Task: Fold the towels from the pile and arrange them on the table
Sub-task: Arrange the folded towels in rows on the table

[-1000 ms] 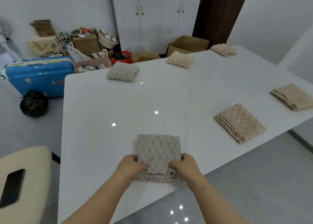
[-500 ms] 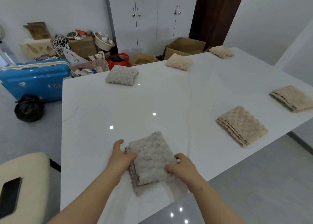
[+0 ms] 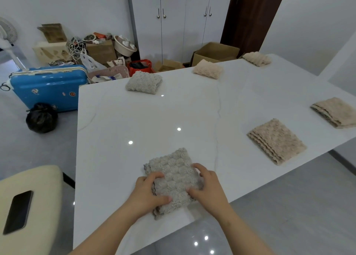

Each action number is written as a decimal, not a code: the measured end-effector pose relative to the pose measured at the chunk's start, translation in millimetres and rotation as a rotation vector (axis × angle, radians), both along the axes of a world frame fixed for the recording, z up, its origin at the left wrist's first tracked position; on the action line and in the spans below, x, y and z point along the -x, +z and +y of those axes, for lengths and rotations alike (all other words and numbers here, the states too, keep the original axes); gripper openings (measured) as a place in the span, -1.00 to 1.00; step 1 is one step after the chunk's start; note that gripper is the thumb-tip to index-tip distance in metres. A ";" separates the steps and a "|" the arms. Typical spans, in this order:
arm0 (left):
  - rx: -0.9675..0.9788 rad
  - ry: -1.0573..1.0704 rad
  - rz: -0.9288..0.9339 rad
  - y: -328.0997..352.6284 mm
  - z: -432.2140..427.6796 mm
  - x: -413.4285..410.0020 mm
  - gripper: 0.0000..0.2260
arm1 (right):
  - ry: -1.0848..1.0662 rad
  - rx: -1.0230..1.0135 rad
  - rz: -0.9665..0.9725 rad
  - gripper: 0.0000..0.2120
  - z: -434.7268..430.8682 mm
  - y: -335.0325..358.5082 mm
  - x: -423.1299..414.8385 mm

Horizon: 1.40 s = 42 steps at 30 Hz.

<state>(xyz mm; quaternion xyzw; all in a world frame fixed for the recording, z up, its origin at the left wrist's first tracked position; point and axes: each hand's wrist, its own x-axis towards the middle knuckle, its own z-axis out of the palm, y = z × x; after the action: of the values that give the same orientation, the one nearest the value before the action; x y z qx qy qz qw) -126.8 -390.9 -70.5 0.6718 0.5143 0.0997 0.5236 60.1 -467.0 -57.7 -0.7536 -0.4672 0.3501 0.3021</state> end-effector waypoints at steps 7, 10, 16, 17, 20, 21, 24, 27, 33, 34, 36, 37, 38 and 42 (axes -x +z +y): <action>-0.005 -0.051 0.127 6.0 -17.5 -1.8 -0.36 | 0.115 0.038 0.020 -0.44 -11.3 -6.2 -4.3; -0.133 0.025 0.203 13.5 -21.2 -3.8 -0.37 | 0.074 0.003 0.093 -0.44 -11.7 -4.5 -6.1; -0.406 0.118 0.109 34.0 -7.2 -27.1 -0.62 | -0.100 -0.012 0.022 -0.58 1.1 2.3 -17.0; -0.382 0.101 0.072 36.5 -3.5 -34.4 -0.65 | -0.111 -0.010 0.021 -0.60 2.9 4.1 -19.7; -0.307 0.075 0.035 42.6 5.7 -58.5 -0.70 | -0.145 -0.029 0.008 -0.67 5.6 10.3 -35.1; -0.277 0.079 0.025 44.2 8.2 -67.0 -0.71 | -0.161 -0.033 0.001 -0.69 6.1 11.7 -42.5; -0.196 0.105 -0.040 48.6 13.0 -93.1 -0.75 | -0.202 -0.027 0.005 -0.74 6.7 14.3 -67.4; -0.156 0.132 -0.069 50.8 15.9 -121.7 -0.81 | -0.212 -0.045 0.017 -0.77 10.5 17.1 -95.7; -0.067 0.205 -0.095 44.7 10.3 -209.3 -0.81 | -0.222 -0.144 -0.031 -0.81 18.1 23.7 -188.7; -0.044 0.228 -0.107 42.8 6.1 -227.4 -0.81 | -0.224 -0.152 -0.058 -0.80 17.9 25.5 -208.6; 0.017 0.276 -0.124 39.3 -3.6 -261.6 -0.83 | -0.227 -0.166 -0.111 -0.78 16.7 30.2 -248.0; 0.049 0.295 -0.128 36.8 -8.2 -276.5 -0.83 | -0.235 -0.176 -0.139 -0.77 16.2 31.5 -266.1; 0.079 0.319 -0.131 33.8 -12.7 -290.7 -0.83 | -0.240 -0.180 -0.202 -0.75 15.9 31.9 -284.0; 0.174 0.430 -0.111 23.2 -28.4 -340.9 -0.73 | -0.201 0.046 -0.452 -0.59 18.8 25.0 -347.4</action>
<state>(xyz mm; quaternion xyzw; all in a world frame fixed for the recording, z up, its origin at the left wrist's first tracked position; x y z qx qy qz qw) 214.1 -419.3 -47.3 0.4926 0.6227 0.2009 0.5737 407.5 -448.2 -32.7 -0.8622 -0.4375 0.1514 0.2059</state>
